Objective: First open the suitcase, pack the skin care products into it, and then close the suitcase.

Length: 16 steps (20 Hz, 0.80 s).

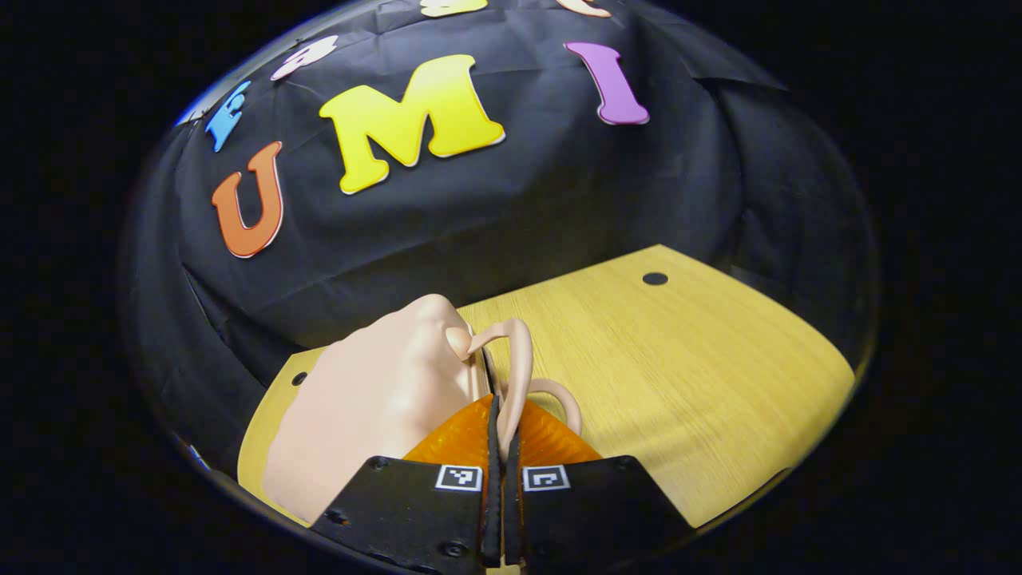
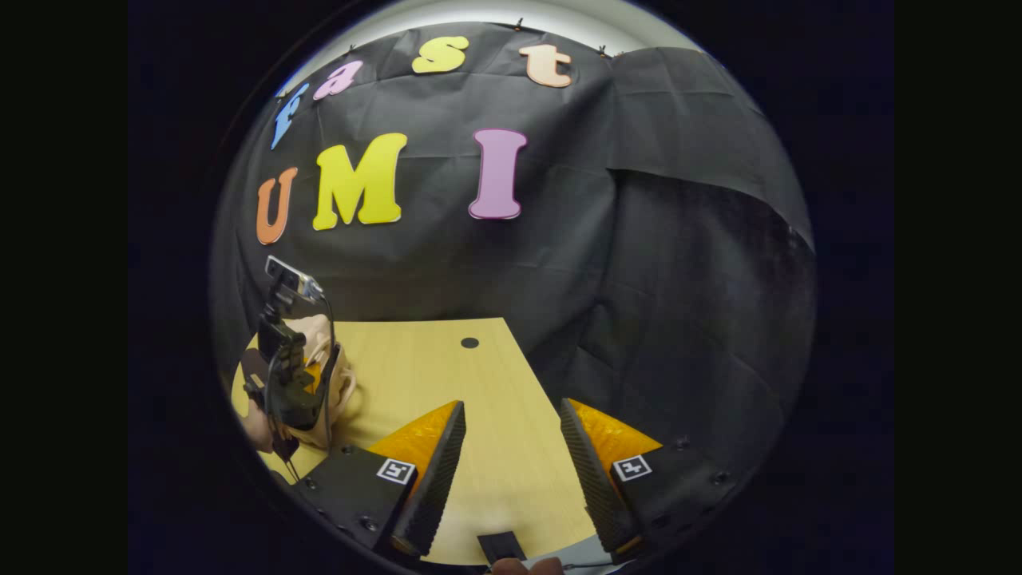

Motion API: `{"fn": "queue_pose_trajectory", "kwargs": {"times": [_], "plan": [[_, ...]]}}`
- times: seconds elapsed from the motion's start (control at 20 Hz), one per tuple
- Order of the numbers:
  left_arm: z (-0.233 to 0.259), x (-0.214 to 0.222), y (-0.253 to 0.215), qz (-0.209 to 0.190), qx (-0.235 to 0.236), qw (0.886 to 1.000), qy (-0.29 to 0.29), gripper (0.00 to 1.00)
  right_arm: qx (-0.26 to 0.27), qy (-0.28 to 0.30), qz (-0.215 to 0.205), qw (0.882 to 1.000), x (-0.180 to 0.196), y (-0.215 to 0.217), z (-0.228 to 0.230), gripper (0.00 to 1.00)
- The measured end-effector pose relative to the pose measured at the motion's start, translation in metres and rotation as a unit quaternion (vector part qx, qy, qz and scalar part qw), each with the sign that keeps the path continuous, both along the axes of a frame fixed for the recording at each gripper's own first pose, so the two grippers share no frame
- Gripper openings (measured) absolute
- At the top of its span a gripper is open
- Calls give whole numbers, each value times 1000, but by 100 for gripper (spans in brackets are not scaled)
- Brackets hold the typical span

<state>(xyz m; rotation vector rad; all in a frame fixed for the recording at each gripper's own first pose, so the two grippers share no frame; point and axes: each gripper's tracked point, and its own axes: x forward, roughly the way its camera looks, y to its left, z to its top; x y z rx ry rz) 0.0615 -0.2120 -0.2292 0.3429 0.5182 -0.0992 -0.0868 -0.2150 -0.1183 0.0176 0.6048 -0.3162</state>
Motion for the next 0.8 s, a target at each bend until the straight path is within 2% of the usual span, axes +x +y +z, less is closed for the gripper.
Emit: {"fn": "queue_pose_trajectory", "kwargs": {"times": [0.2,0.4,0.55,0.6,0.8], "plan": [[-22,1,-6,-5,45,999,16,5,10,7,-16,1000,-4,-8,-5,71],[-27,0,-11,-5,53,998,20,8,12,7,-14,1000,1,-6,-5,71],[-30,-2,-23,-25,27,999,38,16,11,4,-7,1000,7,-3,-3,71],[-28,-3,-24,-27,13,999,41,22,11,5,-3,1000,9,0,-3,71],[-20,-10,-28,-23,-48,997,64,32,4,-1,25,1000,23,17,4,72]]}}
